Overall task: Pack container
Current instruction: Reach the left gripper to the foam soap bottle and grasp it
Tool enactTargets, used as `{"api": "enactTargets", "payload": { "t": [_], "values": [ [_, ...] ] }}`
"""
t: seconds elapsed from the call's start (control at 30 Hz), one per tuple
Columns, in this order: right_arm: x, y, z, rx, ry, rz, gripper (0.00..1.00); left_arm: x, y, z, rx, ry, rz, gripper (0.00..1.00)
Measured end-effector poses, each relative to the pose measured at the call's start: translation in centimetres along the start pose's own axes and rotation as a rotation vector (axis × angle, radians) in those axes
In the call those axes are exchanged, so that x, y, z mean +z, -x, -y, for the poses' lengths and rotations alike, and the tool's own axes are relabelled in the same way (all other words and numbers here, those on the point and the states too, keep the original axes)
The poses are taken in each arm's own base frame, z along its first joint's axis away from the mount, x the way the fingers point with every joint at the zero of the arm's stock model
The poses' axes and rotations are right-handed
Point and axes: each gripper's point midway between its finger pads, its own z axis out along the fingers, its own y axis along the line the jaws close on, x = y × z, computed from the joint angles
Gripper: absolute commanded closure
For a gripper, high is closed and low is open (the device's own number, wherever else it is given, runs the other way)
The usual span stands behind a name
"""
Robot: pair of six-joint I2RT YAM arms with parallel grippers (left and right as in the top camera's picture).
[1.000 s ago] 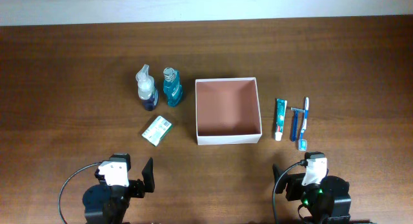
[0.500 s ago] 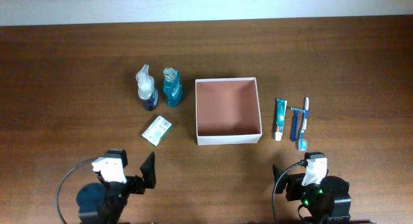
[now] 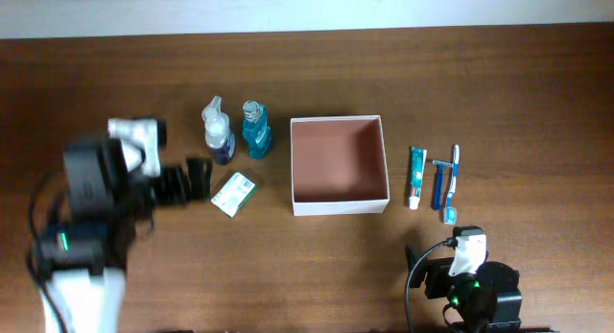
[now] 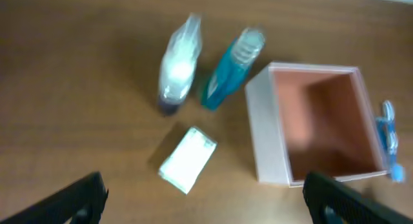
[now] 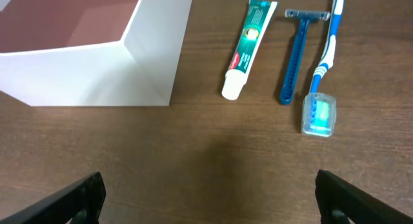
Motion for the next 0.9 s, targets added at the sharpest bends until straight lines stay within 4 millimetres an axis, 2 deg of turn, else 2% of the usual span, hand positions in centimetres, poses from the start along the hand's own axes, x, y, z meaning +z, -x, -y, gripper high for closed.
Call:
{"api": "enactTargets", "payload": {
  "t": [0.1,0.2,0.23,0.33,0.43,0.6,0.77,0.83,0.9],
  "values": [
    [0.0,0.0,0.0,0.000,0.000,0.000,0.01,1.7,4.3,0.8,0.029,-0.061,-0.003,0.01],
    [0.0,0.0,0.0,0.000,0.000,0.000,0.01,3.8,6.1,0.9,0.061,-0.089,-0.037,0.00],
    [0.0,0.0,0.0,0.000,0.000,0.000,0.01,5.3,6.6,0.6,0.067,-0.098,-0.061,0.00],
    [0.0,0.0,0.0,0.001,0.000,0.000,0.01,8.4,5.9,-0.2,0.066,-0.087,-0.136,0.01],
    [0.0,0.0,0.0,0.001,0.000,0.000,0.01,11.5,4.4,-0.8,0.086,-0.039,-0.216,0.00],
    [0.0,0.0,0.0,0.001,0.000,0.000,0.01,15.3,2.7,-0.9,0.205,0.035,-0.292,0.01],
    [0.0,0.0,0.0,0.000,0.001,0.000,0.01,17.0,1.5,-2.1,0.233,0.107,-0.343,0.01],
    [0.0,0.0,0.0,0.001,0.001,0.000,0.01,17.4,1.3,-2.6,0.229,0.127,-0.353,0.11],
    [0.0,0.0,0.0,0.000,0.002,0.000,0.01,17.5,1.3,-2.7,0.225,0.135,-0.352,0.11]
  ]
}}
